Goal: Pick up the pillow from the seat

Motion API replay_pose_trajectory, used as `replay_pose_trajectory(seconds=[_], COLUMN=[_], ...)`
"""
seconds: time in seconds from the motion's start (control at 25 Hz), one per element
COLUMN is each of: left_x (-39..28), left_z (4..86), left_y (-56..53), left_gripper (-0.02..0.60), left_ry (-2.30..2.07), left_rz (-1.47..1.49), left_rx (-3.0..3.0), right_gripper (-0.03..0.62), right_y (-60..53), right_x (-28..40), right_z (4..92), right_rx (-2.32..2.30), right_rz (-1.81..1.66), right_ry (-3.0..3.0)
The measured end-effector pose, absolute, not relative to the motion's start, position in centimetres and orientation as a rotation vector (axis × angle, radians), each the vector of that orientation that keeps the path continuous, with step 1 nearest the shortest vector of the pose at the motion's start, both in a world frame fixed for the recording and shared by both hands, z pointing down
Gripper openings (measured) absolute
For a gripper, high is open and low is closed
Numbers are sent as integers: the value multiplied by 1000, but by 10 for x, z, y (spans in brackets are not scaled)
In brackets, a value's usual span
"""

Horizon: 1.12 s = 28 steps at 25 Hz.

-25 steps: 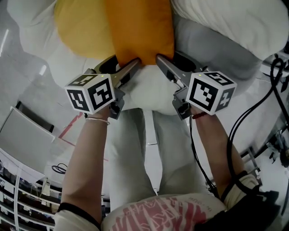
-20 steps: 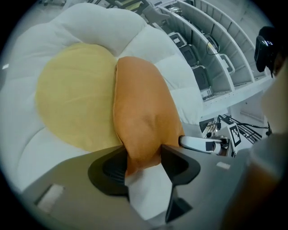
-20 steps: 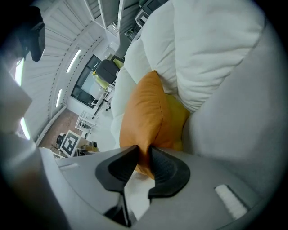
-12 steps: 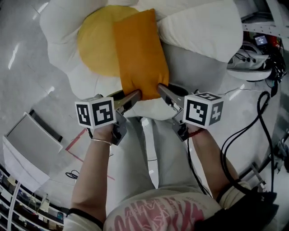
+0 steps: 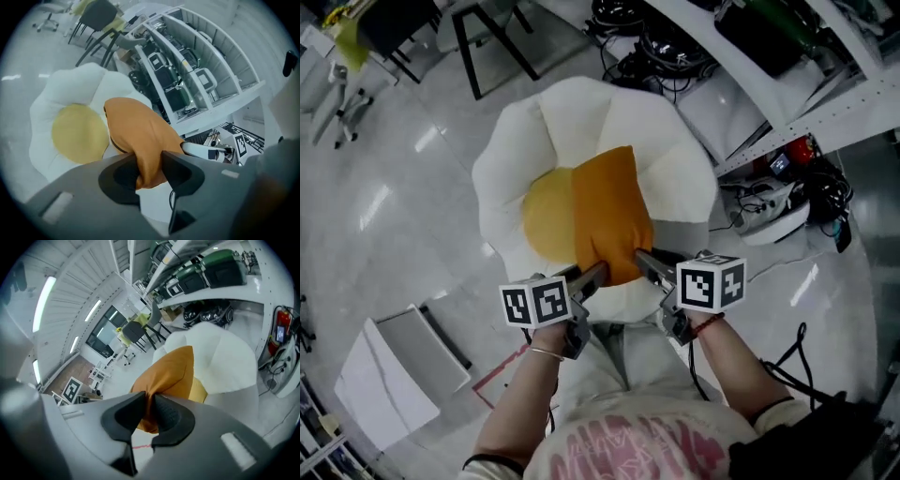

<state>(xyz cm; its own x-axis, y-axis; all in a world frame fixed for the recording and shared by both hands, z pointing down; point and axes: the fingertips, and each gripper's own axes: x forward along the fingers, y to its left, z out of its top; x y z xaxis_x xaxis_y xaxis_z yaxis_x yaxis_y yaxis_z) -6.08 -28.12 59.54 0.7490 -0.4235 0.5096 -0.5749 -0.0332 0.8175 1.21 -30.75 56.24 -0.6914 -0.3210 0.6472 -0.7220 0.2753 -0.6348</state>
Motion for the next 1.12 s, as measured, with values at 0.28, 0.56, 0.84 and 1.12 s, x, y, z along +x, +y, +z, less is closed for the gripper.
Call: replay_pose_trajectory(seconds=[0.28,0.56,0.84,1.12], left_x=[-83,-98,-107,-114], left_z=[401,262,170,111], left_y=[-311,-306,-295,-287], left_gripper=[152,152,150,150], left_ry=[-954,-1103,-1172,-1305], left_rz=[27,-96,-238,-288], left_rx=[1981,2244,2432,2617], right_gripper=[57,57,55,55], right_y=[-327,-313,-299,-289], right_x=[-9,-25,-33,-37], right_z=[368,229,136,83], right_rx=[888,899,836,755], right_rz=[1066,732,498,265], right_ry=[-2503,-2791,-3008,-3143])
